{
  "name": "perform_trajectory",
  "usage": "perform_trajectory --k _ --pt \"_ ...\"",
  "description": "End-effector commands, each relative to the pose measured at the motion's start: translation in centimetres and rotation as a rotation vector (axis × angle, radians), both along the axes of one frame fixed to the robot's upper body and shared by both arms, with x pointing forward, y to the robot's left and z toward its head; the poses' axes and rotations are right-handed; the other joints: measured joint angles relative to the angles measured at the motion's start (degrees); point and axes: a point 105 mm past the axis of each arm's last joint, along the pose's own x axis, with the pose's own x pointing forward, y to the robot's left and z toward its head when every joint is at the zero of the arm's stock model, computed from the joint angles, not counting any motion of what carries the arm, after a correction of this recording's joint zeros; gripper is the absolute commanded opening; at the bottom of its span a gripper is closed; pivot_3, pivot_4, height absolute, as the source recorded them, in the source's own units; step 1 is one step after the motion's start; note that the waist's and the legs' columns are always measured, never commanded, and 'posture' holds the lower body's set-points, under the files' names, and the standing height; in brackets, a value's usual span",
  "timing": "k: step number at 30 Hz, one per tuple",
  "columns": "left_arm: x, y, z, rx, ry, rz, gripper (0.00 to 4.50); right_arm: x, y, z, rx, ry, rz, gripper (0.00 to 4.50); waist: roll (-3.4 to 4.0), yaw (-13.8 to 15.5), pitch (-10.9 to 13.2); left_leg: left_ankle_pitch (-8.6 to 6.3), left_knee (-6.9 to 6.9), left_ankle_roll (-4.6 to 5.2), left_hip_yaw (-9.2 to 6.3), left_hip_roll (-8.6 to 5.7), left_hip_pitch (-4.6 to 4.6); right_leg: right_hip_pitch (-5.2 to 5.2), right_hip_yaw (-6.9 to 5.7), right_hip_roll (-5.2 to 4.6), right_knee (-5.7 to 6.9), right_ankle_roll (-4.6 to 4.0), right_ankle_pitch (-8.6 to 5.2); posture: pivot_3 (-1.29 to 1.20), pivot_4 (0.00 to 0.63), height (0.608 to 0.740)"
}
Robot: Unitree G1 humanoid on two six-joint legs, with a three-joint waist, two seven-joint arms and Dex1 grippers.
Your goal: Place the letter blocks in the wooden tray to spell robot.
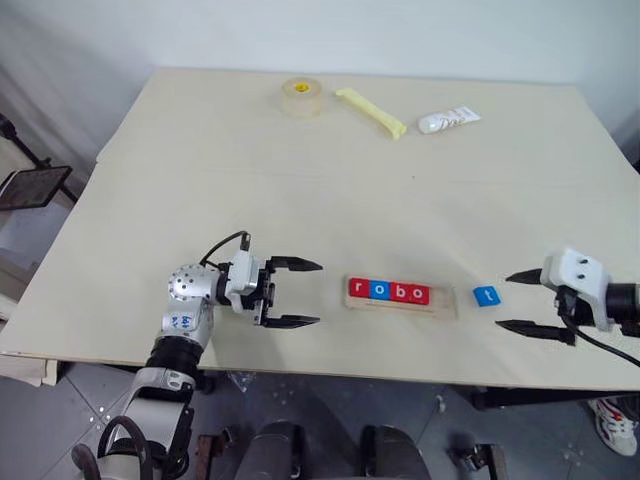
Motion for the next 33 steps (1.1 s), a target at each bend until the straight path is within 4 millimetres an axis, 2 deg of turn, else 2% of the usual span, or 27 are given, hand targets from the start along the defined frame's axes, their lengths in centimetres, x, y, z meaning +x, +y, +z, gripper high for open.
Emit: perform_trajectory --k 1,5,9,17,18,19,21,26,27,33 --pt "-0.7 0.5 0.8 -0.004 -0.037 -0.030 4.50 0.4 -0.6 -0.3 -0.098 0.026 0.089 4.47 0.00 0.0 0.0 0.00 -0.01 -0.01 -0.04 0.02 -0.01 0.01 -0.04 0.00 0.00 0.00 0.00 0.00 0.150 0.740" --pt "-0.6 1.1 1.3 -0.013 -0.021 0.001 4.50 2.1 -0.3 -0.6 -0.145 0.041 0.156 4.47 -0.01 -0.2 0.0 0.00 0.02 -0.01 -0.10 -0.02 -0.05 0.03 -0.11 -0.02 -0.05 0.00 0.00 0.00 0.150 0.740" --pt "-0.8 1.5 1.7 -0.018 -0.016 0.010 4.50 2.6 -0.5 -1.5 -0.197 0.077 0.210 4.47 0.00 0.1 0.0 0.00 0.02 -0.02 -0.23 -0.02 -0.08 0.02 -0.18 -0.01 -0.01 0.00 0.00 0.00 0.150 0.740" --pt "-1.2 2.1 1.9 -0.019 -0.005 0.031 4.50 3.4 -0.6 -2.0 -0.216 0.094 0.242 4.47 0.00 -0.2 0.0 0.00 0.02 -0.03 -0.27 -0.01 -0.08 0.04 -0.20 -0.01 0.00 0.00 0.00 0.00 0.150 0.740" --pt "-1.3 2.2 2.0 -0.020 -0.005 0.035 4.50 3.5 -0.6 -2.0 -0.214 0.094 0.242 4.09 0.00 -0.2 0.0 0.00 0.03 -0.03 -0.27 -0.01 -0.09 0.05 -0.21 -0.01 0.00 0.00 0.00 0.00 0.150 0.740" --pt "-1.3 2.2 2.0 -0.020 -0.005 0.038 4.50 3.6 -0.6 -2.0 -0.213 0.096 0.242 3.92 0.00 -0.2 0.0 0.00 0.03 -0.03 -0.28 -0.01 -0.09 0.06 -0.21 -0.01 0.00 0.00 0.00 0.00 0.150 0.740" --pt "-1.3 2.3 2.0 -0.020 -0.004 0.043 4.50 3.8 -0.5 -2.0 -0.209 0.097 0.243 3.30 0.00 -0.5 0.0 0.00 0.04 -0.04 -0.28 -0.01 -0.08 0.07 -0.20 -0.01 -0.01 0.00 0.00 0.00 0.150 0.740" --pt "-1.3 2.3 2.0 -0.017 -0.003 0.047 4.50 4.0 -0.7 -2.0 -0.220 0.102 0.234 1.63 0.00 -1.0 0.0 0.00 0.04 -0.05 -0.29 -0.01 -0.06 0.08 -0.20 0.00 0.01 0.00 0.00 0.00 0.150 0.740" --pt "-1.3 2.2 2.0 -0.016 -0.003 0.047 4.50 4.0 -0.8 -1.9 -0.225 0.104 0.229 1.46 0.00 -1.0 0.0 0.01 0.04 -0.05 -0.29 0.00 -0.06 0.08 -0.20 0.00 0.01 0.00 0.00 0.00 0.150 0.740" --pt "-1.0 1.8 1.8 -0.012 -0.003 0.044 4.50 4.4 -0.3 0.7 -0.201 0.062 0.186 1.47 0.02 -1.0 0.0 0.01 0.04 -0.06 -0.30 0.00 -0.07 0.05 -0.18 0.00 0.02 0.00 0.00 0.00 0.150 0.740"
